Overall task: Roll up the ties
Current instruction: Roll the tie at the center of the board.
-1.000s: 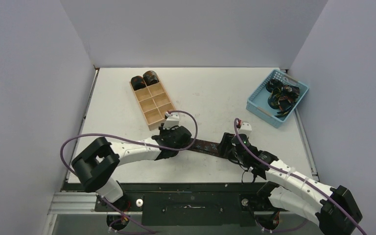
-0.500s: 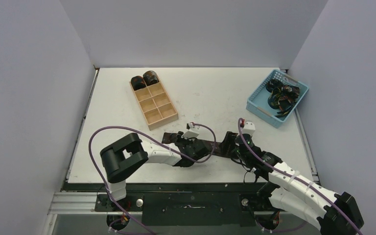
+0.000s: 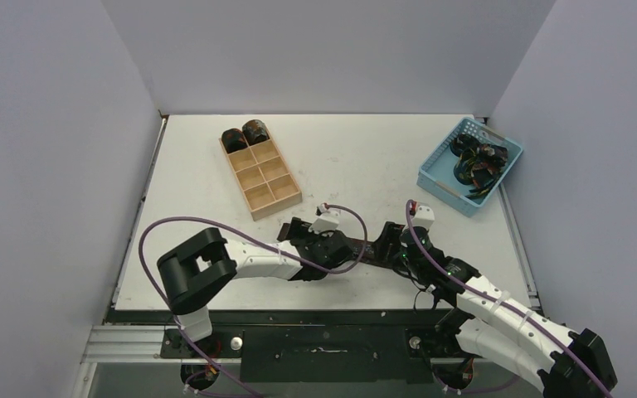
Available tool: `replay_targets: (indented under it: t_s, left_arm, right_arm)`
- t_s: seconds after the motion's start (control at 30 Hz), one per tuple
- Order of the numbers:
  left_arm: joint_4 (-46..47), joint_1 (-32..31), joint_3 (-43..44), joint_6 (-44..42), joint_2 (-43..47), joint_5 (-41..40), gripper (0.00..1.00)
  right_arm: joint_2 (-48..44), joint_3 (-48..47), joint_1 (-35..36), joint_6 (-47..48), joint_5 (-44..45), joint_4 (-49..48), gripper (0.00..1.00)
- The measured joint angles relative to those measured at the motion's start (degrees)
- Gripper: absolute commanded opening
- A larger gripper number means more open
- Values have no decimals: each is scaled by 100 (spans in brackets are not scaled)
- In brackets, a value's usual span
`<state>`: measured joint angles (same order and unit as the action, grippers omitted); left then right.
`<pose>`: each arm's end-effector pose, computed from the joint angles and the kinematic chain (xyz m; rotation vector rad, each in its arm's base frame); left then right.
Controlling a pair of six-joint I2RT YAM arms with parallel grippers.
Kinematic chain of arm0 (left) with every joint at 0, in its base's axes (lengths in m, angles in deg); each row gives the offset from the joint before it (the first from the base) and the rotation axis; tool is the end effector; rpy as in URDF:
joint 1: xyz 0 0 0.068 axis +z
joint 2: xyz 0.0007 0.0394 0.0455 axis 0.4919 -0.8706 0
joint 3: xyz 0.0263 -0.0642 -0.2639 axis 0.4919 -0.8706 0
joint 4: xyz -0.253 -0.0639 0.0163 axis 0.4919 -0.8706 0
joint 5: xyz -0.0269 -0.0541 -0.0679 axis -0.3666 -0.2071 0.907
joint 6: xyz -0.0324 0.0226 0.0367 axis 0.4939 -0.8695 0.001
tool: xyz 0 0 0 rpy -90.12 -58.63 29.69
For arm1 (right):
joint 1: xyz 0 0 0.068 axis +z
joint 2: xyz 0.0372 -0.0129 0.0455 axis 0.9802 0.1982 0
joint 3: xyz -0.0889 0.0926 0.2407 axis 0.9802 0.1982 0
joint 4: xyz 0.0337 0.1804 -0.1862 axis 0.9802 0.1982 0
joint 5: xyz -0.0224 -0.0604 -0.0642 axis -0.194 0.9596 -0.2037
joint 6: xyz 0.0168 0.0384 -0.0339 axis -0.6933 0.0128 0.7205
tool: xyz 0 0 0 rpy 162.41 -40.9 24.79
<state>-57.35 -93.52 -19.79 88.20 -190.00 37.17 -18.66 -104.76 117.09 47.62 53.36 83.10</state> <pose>0.1696 -0.2836 0.1482 0.3400 2.1266 0.3162 0.1414 0.1040 0.2005 0.1383 2.2706 0.5388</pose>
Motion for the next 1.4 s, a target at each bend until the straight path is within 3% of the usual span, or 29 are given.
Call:
replay_targets:
  t_s: [0.13, 0.5, 0.73, 0.83, 0.93, 1.17, 1.4]
  left_arm:
    - [-39, 0, -15, 59, 415, 275, 99]
    - [-199, 214, -542, 323, 2330, 997, 97]
    - [262, 1891, -2046, 656, 4166, 2262, 96]
    - [584, 2632, -2717, 831, 5086, 2820, 97]
    - [824, 2946, -3121, 979, 5722, 3193, 98]
    - [1244, 3084, -3200, 1373, 5731, 3547, 100]
    - [1399, 3154, -3200, 1611, 5270, 3775, 93]
  right_arm:
    - [2, 0, -26, 24, -2, 0, 63]
    - [223, -39, -63, 127, -487, -201, 68]
    - [1001, -254, -42, 249, -1521, -927, 68]
    - [1506, -535, 190, 254, -1661, -1207, 66]
    - [2050, -1019, 671, 256, -1600, -1237, 65]
    - [3316, -2061, 1145, 245, -1462, -1554, 59]
    - [4293, -2778, 1145, 249, -1473, -1690, 49]
